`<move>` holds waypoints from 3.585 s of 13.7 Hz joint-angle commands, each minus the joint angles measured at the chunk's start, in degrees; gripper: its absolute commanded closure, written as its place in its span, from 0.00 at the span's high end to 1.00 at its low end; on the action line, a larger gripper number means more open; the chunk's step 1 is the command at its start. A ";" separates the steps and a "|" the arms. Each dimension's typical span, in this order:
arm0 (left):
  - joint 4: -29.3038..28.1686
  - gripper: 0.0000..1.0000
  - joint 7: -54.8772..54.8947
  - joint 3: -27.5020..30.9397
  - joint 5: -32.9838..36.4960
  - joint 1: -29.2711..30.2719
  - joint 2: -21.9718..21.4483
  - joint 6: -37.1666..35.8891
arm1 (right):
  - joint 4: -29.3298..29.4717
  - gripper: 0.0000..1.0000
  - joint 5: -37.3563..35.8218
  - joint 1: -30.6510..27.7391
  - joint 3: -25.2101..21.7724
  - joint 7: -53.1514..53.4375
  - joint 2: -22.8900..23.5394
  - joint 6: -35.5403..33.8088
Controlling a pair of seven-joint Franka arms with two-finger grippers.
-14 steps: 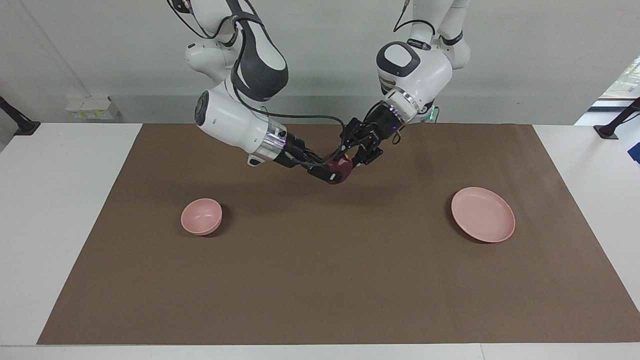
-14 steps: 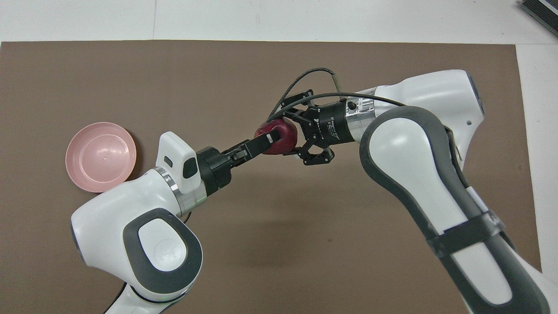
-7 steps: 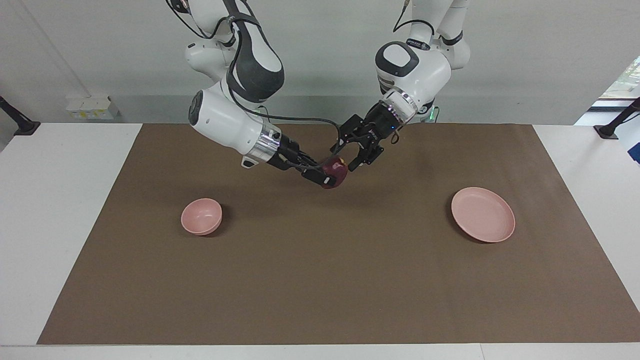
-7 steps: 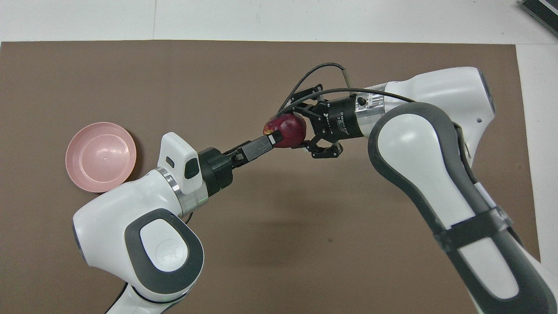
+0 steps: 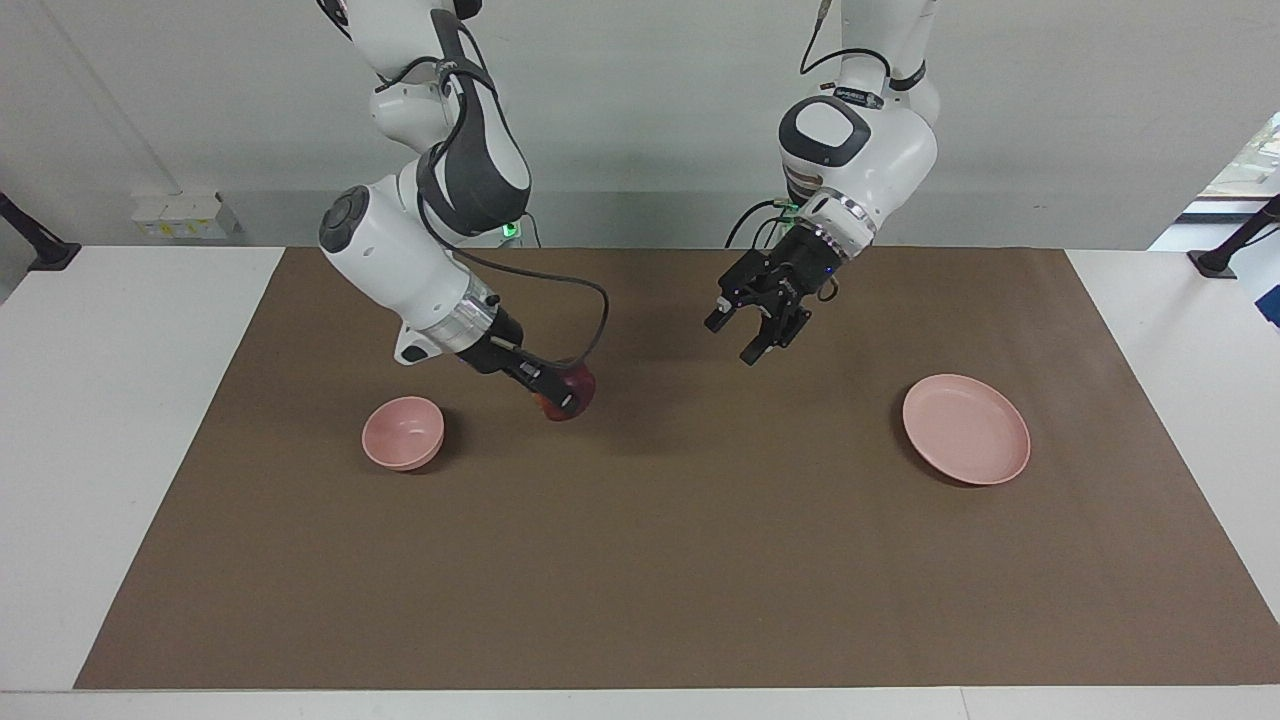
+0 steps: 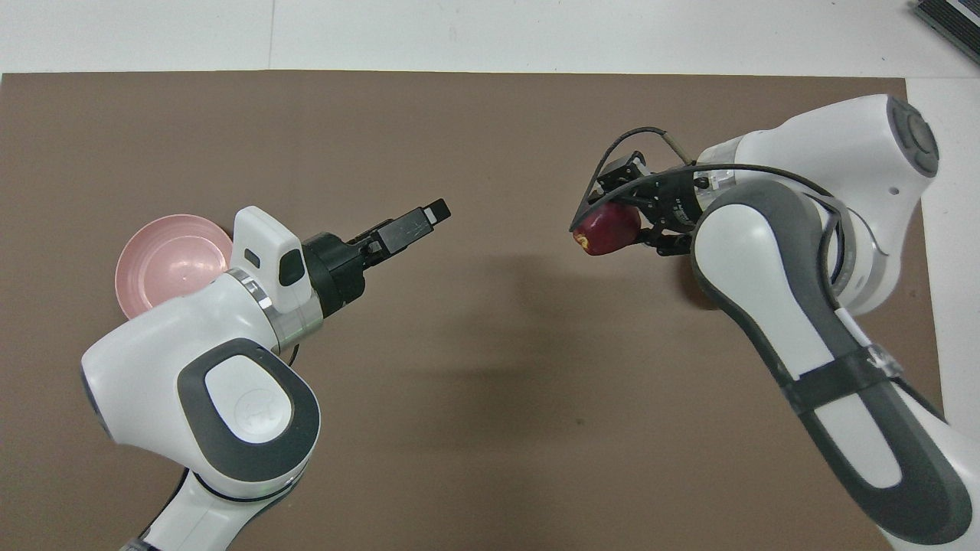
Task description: Move apple from plate to bowl
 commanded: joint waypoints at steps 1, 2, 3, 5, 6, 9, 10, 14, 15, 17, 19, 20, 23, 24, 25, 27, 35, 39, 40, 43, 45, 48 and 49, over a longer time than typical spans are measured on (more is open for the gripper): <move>0.27 1.00 0.01 -0.04 2.84 1.03 0.36 -0.37 | -0.97 0.00 -9.47 -4.57 0.51 -10.81 -0.42 0.45; 0.27 1.00 -0.16 -0.04 4.07 1.46 0.45 -0.46 | -1.23 0.00 -13.08 -6.41 0.51 -16.33 -0.25 0.27; 0.27 1.00 -0.51 -0.04 4.86 1.73 0.45 -0.46 | -2.19 0.00 -15.03 -8.34 0.51 -21.08 0.01 0.53; 0.27 1.00 -0.96 0.04 6.00 1.82 0.54 -1.07 | -5.08 0.00 -19.59 -10.81 0.51 -29.01 0.02 0.45; 0.53 1.00 -1.31 0.13 8.62 2.52 1.06 -2.20 | -6.84 0.00 -22.14 -11.52 0.51 -32.00 0.02 0.45; 2.98 1.00 -11.55 0.13 23.53 4.71 2.82 -7.82 | -10.28 0.00 -23.13 -13.28 0.51 -36.24 -1.21 0.36; 3.69 1.00 -14.99 0.13 28.72 5.42 3.52 -10.19 | -10.89 0.00 -23.22 -13.28 0.51 -36.16 -1.21 0.53; 5.19 1.00 -21.95 0.13 50.69 10.25 3.79 -22.58 | -12.74 0.00 -23.22 -13.37 0.51 -36.16 -0.60 3.25; 5.54 1.00 -22.40 0.13 55.62 11.47 4.05 -24.52 | -13.01 0.00 -23.31 -13.29 0.51 -36.25 -0.25 3.52; 7.37 1.00 -22.40 0.13 62.76 13.85 4.58 -30.57 | -13.01 0.06 -23.40 -13.28 0.51 -36.25 0.98 5.28; 8.52 1.00 -22.40 0.04 67.60 14.65 5.02 -34.11 | -12.49 0.12 -23.40 -13.28 0.51 -36.25 1.60 5.28; 8.70 1.00 -22.40 0.13 67.80 14.74 5.20 -34.29 | -11.79 0.12 -23.92 -13.55 0.51 -36.34 1.95 5.11; 8.44 1.00 -22.32 0.13 67.97 15.97 5.28 -34.38 | -9.15 0.12 -24.54 -13.38 0.60 -35.81 2.65 3.61; 8.27 1.00 -22.40 0.13 67.97 15.97 5.20 -34.38 | -8.62 0.12 -24.54 -13.11 0.60 -35.63 2.65 3.61; 8.27 1.00 -22.40 0.13 67.97 15.97 5.20 -34.38 | -8.53 0.12 -24.45 -13.11 0.68 -35.63 2.74 3.79; 8.18 1.00 -22.40 0.13 67.97 17.10 5.28 -34.47 | -8.70 0.12 -24.45 -12.50 0.68 -34.85 3.00 4.66; 9.23 1.00 -22.40 0.22 67.97 20.45 4.32 -35.17 | -8.88 1.00 -24.27 -12.14 0.77 -33.17 4.32 6.16; 9.41 1.00 -22.40 0.22 67.97 20.45 4.41 -35.17 | -6.69 1.00 -24.71 -12.05 0.60 -33.61 3.71 5.46; 9.58 1.00 -22.40 0.22 67.97 20.54 4.41 -35.17 | -5.64 1.00 -24.80 -12.05 0.51 -33.35 3.01 4.59; 9.58 1.00 -22.40 0.57 67.97 20.54 4.32 -36.22 | -4.40 1.00 -26.99 -12.14 0.42 -33.26 -2.16 0.11; 10.37 1.00 -22.40 1.01 68.15 20.54 4.32 -36.32 | -4.31 1.00 -28.40 -12.40 0.51 -33.35 -6.55 -4.01; 10.99 1.00 -22.32 1.01 71.48 20.45 4.32 -36.49 | -4.22 1.00 -28.49 -12.14 0.42 -33.17 -12.88 -10.52; 11.77 1.00 -22.32 0.92 73.06 20.36 4.41 -36.49 | -4.22 1.00 -28.75 -12.06 0.51 -32.91 -15.34 -13.24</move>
